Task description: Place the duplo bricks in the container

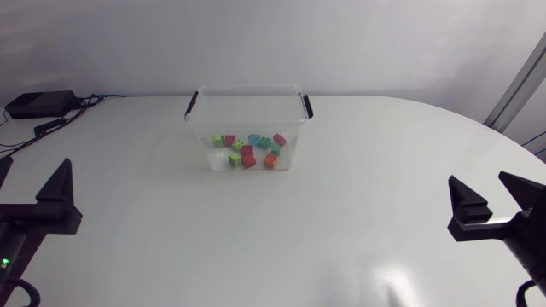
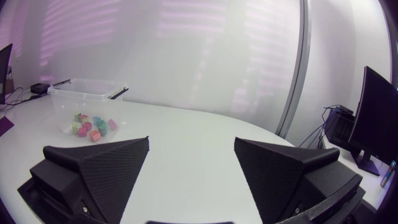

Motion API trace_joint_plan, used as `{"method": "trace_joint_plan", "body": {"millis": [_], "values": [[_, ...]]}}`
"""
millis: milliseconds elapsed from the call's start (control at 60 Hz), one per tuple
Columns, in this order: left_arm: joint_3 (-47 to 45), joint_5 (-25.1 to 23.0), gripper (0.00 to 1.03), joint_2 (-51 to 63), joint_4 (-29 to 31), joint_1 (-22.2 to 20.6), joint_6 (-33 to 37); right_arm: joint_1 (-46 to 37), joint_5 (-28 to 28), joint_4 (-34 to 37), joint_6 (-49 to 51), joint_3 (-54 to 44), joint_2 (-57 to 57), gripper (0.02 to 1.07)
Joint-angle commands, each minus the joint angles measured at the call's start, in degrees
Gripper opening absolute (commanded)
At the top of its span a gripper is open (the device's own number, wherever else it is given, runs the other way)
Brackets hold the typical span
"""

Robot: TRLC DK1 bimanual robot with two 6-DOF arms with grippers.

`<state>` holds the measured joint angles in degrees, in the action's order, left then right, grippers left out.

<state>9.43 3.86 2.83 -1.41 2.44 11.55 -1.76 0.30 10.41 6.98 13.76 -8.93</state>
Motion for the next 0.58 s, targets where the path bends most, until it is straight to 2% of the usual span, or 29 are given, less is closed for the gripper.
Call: {"method": "trace_joint_plan", "body": {"millis": [0, 350, 567], "values": [[-2.58, -0.91, 0.99, -0.86, 0.14, -0.66, -3.56, 0.62, 0.09, -2.3, -2.35, -3.46, 1.89, 1.01], [-9.27, -3.79, 0.99, -2.78, 1.38, -2.39, -11.36, 1.73, -0.29, -10.22, -6.87, -13.51, 8.76, 1.01], [-9.43, -3.86, 0.99, -2.83, 1.41, -2.44, -11.55, 1.76, -0.3, -10.41, -6.98, -13.76, 8.93, 1.01]]}}
